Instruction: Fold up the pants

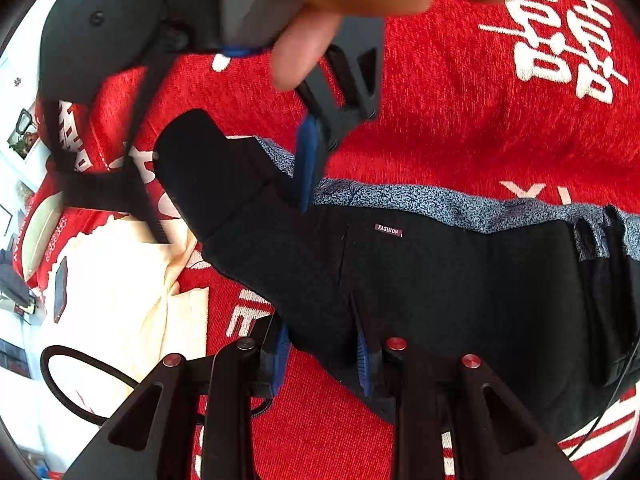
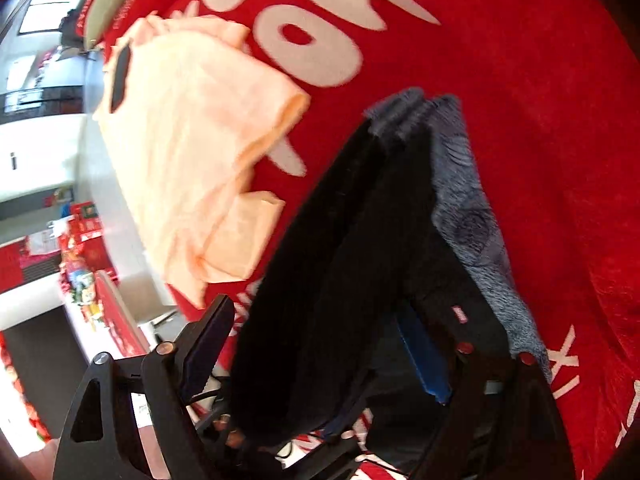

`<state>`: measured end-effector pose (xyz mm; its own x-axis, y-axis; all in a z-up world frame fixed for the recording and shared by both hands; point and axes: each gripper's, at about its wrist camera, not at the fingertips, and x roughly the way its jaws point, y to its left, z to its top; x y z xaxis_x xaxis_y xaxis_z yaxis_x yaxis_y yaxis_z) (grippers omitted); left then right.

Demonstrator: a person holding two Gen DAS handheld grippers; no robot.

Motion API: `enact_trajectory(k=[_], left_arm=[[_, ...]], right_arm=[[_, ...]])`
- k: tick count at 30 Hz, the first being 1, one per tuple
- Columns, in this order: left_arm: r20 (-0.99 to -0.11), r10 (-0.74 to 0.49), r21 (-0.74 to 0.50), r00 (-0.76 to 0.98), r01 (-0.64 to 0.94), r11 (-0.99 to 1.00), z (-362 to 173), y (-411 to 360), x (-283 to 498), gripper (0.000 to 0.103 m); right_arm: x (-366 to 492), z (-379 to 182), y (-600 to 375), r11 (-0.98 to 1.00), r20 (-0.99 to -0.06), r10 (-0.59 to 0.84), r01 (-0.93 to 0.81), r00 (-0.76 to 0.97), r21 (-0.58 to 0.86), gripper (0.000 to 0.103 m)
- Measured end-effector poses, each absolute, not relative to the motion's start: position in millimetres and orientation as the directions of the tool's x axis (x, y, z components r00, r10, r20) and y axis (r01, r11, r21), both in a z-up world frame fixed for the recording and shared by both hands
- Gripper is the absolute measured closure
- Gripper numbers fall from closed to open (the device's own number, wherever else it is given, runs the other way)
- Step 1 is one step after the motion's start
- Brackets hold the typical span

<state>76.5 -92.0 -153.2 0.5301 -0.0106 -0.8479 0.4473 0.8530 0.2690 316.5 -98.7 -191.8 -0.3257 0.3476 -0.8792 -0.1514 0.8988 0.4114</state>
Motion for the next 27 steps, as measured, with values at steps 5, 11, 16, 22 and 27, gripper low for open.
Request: enact_trajectory(k=[5, 11, 16, 22, 27], left_arm=[[-0.842, -0.036, 0.282, 0.539, 0.495, 0.822, -146.5, -105.2, 67.2, 0.074], [-0.818, -0.106, 0.294, 0.565, 0.569, 0.768, -117.1, -128.6, 45.9, 0.074], [-0.790, -0.203, 0.309, 0.578, 0.663, 0.682, -85.5, -155.7, 15.6, 0.074], [-0.795, -0.284, 0.307, 0.536, 0.759, 0.574, -62.4, -194.4, -26.6, 0.074], [-0.818, -0.322, 0.282, 0.477, 0.820, 0.498, -49.6, -233.3, -57.9, 0.074]], right_arm=[[302.5, -175.5, -136.1, 0.887, -0.874, 0.435, -0.068, -0.215, 0.458, 0.084], [270.0, -137.4, -192.0, 0.833, -0.831, 0.552, 0.000, -0.071, 0.554, 0.084], [225.4, -97.5, -257.9, 0.756, -0.759, 0.642, 0.078, 0.105, 0.650, 0.084], [152.3, -67.7, -332.9, 0.665, -0.676, 0.671, 0.157, 0.305, 0.730, 0.084], [89.9, -61.5, -384.6, 0.588, -0.613, 0.655, 0.213, 0.441, 0.781, 0.084]])
